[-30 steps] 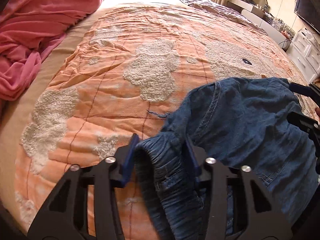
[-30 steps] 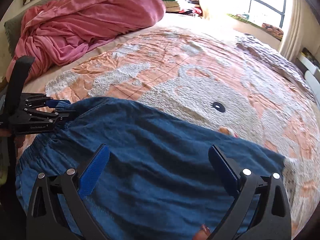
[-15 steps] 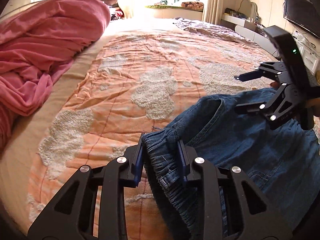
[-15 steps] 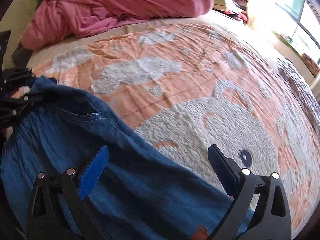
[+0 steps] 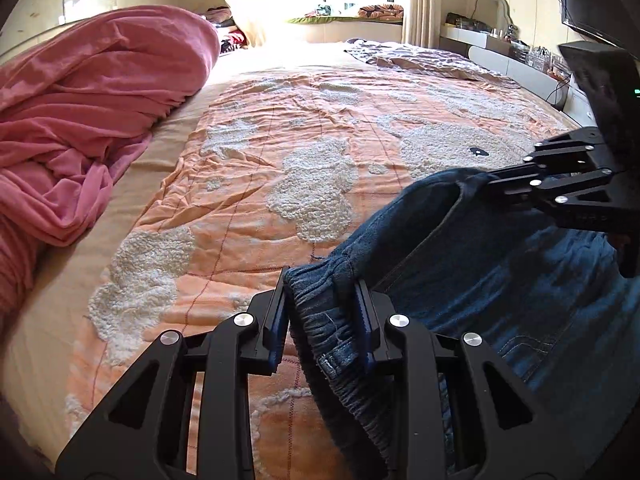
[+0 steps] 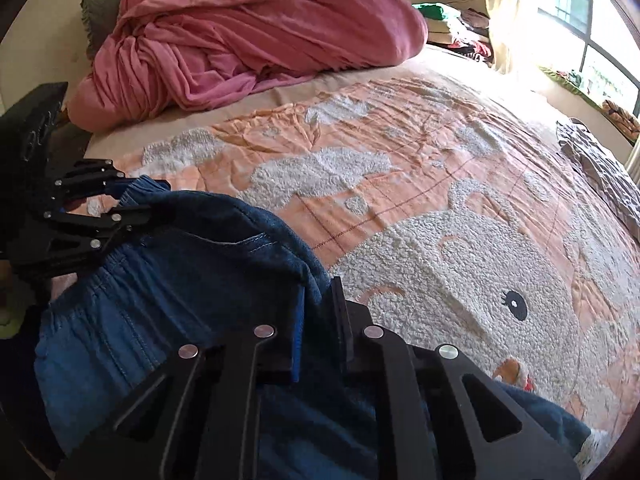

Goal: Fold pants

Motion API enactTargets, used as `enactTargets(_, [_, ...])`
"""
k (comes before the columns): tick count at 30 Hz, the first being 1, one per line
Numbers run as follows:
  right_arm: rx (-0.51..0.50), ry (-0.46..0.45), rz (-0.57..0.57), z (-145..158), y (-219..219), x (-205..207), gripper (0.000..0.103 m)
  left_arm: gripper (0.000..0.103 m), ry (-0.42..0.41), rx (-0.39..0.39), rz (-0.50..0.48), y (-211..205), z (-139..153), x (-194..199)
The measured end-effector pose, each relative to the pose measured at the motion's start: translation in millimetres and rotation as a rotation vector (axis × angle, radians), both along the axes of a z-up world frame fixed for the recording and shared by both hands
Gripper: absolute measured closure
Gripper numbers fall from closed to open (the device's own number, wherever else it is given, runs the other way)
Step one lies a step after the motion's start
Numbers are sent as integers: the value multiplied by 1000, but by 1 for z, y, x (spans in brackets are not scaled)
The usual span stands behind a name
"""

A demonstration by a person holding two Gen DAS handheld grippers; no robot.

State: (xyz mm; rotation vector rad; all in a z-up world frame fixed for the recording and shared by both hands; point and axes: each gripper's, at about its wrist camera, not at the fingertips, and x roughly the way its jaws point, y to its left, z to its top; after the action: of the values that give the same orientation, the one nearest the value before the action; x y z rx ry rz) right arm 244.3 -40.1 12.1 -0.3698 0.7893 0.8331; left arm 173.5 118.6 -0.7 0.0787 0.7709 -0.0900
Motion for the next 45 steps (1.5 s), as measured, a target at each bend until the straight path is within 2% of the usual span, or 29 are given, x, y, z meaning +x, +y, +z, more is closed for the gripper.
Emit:
enactTargets(6, [59,-59,-49,21,-15,-43,93,82,-67,23,5,-5,14,-18])
enactTargets(13, [148,-84,-94,40,-43,-98,93,81,-225,163,-27,-37,39,-65])
enactTargets(16, [157,-106,-90,42,-53,-126,93,81,-248,239,-42,-52,43,-82])
enactTargets(19, [163,-95,-78,39,-61,-153,93,81,-216,253,-52,-59,46,-100])
enactTargets(24, [180,-57,-45,25,-64,-191,93,81,-124,172,-65,-51,41,-126])
enactTargets(31, [157,-10,-14,-1,-54,-233,93,81,-18,159,-84,-56,25,-153])
enactTargets(34, [155,14,-10,-8,-55,-245,93,77,26,135,-99,-54,21,-161])
enactTargets(35, [151,16,-9,-10,-56,-248,93,72,42,143,-102,-54,19,-163])
enactTargets(38, [131,18,-3,-15,-55,-256,93,72,67,161,-100,-51,13,-172])
enactTargets(41, [128,22,-6,-19,-57,-260,93,72,90,108,-80,-40,11,-178])
enactTargets(44, [172,54,-28,-22,-62,-258,93,72,103,-11,-112,-37,14,-177])
enactTargets(45, [182,60,-32,-22,-64,-258,93,72,104,-14,-106,-38,12,-172])
